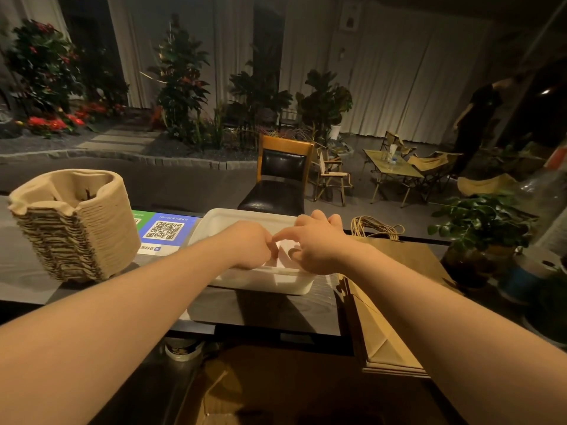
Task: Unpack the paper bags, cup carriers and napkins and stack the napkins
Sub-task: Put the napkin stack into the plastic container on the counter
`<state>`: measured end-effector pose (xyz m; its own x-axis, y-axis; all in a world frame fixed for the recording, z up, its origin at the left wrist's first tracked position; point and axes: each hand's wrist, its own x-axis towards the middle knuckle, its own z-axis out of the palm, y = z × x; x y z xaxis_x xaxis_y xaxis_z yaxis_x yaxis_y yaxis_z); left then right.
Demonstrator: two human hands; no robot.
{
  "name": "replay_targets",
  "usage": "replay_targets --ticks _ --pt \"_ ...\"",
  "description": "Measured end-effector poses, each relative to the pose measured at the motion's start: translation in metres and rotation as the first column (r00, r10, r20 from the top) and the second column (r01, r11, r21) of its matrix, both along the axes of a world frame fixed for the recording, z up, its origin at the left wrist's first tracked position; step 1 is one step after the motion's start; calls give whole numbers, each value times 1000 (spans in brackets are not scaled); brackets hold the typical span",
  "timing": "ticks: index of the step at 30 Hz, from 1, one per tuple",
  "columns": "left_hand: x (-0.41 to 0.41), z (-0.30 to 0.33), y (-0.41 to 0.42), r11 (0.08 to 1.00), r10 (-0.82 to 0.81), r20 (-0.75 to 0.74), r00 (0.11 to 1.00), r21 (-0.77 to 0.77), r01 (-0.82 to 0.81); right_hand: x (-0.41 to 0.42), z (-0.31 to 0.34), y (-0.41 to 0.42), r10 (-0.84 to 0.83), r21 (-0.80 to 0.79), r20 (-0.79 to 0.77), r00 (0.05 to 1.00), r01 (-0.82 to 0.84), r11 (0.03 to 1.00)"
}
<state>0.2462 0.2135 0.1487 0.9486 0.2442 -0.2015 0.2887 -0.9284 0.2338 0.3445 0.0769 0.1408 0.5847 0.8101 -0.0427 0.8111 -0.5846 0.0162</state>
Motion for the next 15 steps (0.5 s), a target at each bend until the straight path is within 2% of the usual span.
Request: replay_targets --ticks 5,9,11,15 --pt "-2 1 -3 999 -6 -3 1000 39 6 5 3 10 29 -167 10 1000 -27 986" --pt "-2 -5 -4 998 48 36 998 39 -49 7 1 17 57 -185 93 994 -39 982" --pt "-3 -6 -3 997 77 54 996 -4 -77 8 0 18 75 -170 109 991 -55 984" --pt "-6 -12 2 982 142 156 978 -147 -119 12 -2 15 42 4 74 996 -42 999"
